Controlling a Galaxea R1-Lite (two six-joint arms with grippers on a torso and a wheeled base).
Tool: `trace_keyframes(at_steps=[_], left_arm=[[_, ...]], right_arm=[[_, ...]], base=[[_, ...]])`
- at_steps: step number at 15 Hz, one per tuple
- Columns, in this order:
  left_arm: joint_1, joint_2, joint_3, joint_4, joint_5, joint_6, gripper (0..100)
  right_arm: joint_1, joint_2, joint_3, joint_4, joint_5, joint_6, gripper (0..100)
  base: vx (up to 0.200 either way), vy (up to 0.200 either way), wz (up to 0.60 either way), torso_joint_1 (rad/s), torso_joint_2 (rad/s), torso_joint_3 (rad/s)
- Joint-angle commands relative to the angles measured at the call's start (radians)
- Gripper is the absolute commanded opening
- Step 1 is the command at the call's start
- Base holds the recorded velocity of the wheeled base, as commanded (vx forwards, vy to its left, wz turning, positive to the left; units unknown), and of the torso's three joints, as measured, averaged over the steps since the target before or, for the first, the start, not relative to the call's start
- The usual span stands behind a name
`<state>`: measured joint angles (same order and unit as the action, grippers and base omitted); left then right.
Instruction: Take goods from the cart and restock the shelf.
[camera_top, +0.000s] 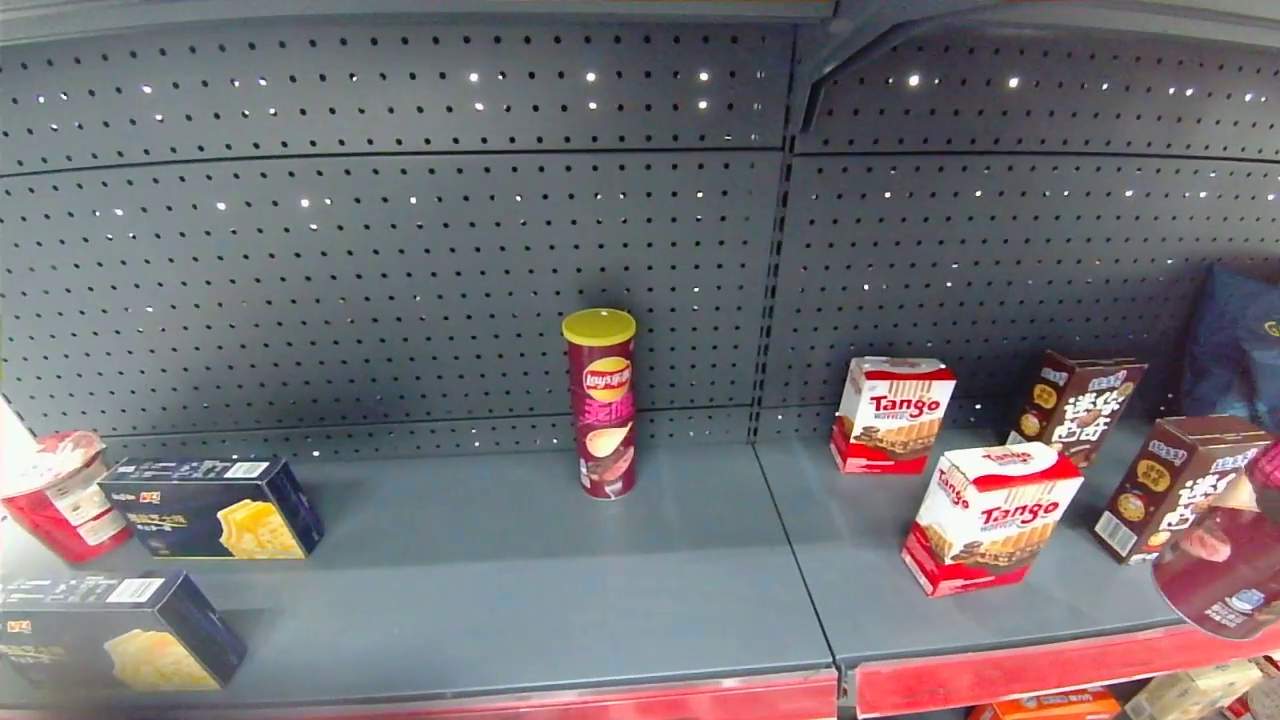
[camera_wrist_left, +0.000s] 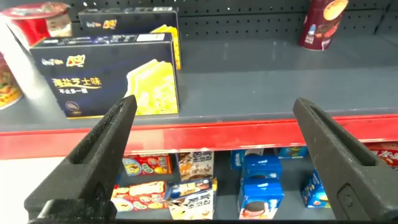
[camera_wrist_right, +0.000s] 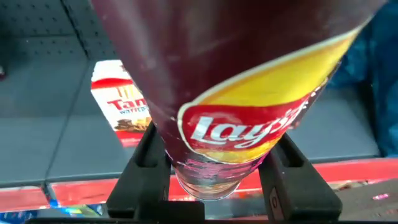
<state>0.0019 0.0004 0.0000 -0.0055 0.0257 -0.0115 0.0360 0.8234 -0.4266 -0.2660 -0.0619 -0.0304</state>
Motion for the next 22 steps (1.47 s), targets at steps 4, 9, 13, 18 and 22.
trace_keyframes(at_steps=[4, 9, 13, 18, 22], left_arm=[[0.001, 0.000, 0.000, -0.001, -0.001, -0.001, 100], [0.000, 0.000, 0.000, 0.001, -0.009, 0.005, 100], [0.000, 0.000, 0.000, 0.001, -0.053, 0.038, 100], [-0.068, 0.308, -0.399, 0.091, -0.150, 0.048, 100], [-0.206, 0.629, -0.526, 0.016, -0.322, -0.018, 100]], right_arm=[[0.032, -0.116, -0.038, 0.005, 0.077, -0.003, 0], [-0.001, -0.303, 0.032, 0.062, 0.042, -0.003, 0], [0.027, -0.446, 0.019, 0.223, 0.057, -0.003, 0], [-0.007, -0.471, -0.014, 0.347, 0.044, -0.003, 0], [-0.007, -0.471, -0.014, 0.347, 0.042, -0.005, 0]], base=[[0.000, 0.000, 0.00, 0.000, 0.00, 0.000], [0.000, 0.000, 0.00, 0.000, 0.00, 0.000], [0.000, 0.000, 0.00, 0.000, 0.00, 0.000], [0.000, 0.000, 0.00, 0.000, 0.00, 0.000], [0.000, 0.000, 0.00, 0.000, 0.00, 0.000]])
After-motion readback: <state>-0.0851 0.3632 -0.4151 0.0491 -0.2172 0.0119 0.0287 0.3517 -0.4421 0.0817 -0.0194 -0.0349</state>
